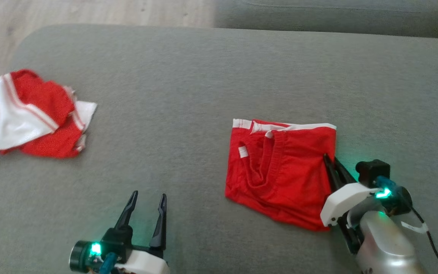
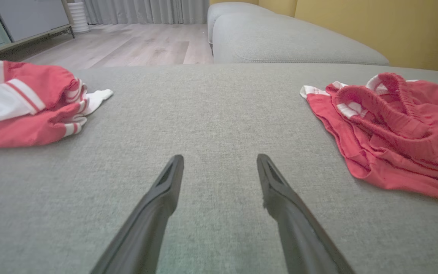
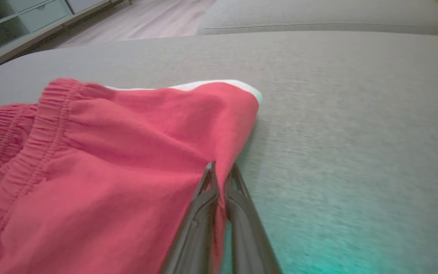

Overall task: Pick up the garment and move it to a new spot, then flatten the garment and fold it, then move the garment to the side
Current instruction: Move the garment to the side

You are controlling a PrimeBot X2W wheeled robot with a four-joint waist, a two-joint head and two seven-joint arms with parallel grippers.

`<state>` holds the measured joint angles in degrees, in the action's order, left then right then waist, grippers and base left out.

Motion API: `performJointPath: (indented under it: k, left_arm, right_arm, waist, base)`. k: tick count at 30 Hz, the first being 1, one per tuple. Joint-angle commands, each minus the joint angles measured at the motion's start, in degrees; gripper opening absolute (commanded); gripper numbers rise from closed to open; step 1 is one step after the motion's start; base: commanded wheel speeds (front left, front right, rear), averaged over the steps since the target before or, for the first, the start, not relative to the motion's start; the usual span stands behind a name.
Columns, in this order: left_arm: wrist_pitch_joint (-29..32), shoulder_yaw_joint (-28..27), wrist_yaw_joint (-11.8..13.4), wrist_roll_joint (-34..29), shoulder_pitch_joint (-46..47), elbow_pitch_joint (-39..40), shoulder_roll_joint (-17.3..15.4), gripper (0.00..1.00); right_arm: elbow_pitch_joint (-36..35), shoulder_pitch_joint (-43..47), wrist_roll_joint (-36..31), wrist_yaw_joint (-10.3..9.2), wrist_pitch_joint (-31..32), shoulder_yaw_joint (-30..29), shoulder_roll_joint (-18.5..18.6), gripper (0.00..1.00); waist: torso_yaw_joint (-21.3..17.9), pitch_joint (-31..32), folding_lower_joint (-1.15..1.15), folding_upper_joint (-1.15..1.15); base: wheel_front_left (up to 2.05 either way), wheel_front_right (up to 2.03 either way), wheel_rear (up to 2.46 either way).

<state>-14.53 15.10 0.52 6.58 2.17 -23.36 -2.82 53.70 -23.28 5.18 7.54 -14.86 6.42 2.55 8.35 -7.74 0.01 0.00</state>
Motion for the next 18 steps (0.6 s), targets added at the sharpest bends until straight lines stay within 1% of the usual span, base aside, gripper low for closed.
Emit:
performJointPath:
  k: [1,6,13,16,18]
  left_arm:
    - [-0.47,-1.91,0.0,0.02,1.24,1.86,-0.06,1.0]
    - [-0.47,-1.86,-1.38,-0.63,1.51,2.7,-0.06,1.0]
    - [-0.47,2.17,-3.15,0.38,4.84,3.99,-0.06,1.0]
    - [-0.47,3.23,-3.5,1.18,5.95,4.67,-0.06,1.0]
    - [-0.47,4.08,-3.73,1.2,6.7,4.95,-0.06,1.0]
  right_arm:
    - [-1.34,-0.23,-0.26,-0.05,-0.12,0.28,0.33,0.0]
    - [-4.45,1.13,-0.2,-0.05,-0.13,-0.11,0.33,0.0]
    - [-6.61,2.33,0.94,-0.05,-0.13,2.93,0.33,0.0]
    - [-7.5,2.43,2.38,-0.05,-0.13,5.51,0.33,0.0]
    - [-8.24,2.48,3.3,-0.05,-0.13,6.65,0.33,0.0]
  waist:
    - [-2.59,0.71,-0.01,0.0]
    - [-11.29,1.52,-0.01,0.0]
    - [-24.86,0.47,-0.01,0.0]
    - [-29.44,-0.26,-0.01,0.0]
    - [-31.36,-1.06,-0.01,0.0]
  base:
    - [0.0,0.0,0.0]
    - [0.0,0.0,0.0]
    - [0.0,0.0,0.0]
    - [0.0,0.0,0.0]
    - [0.0,0.0,0.0]
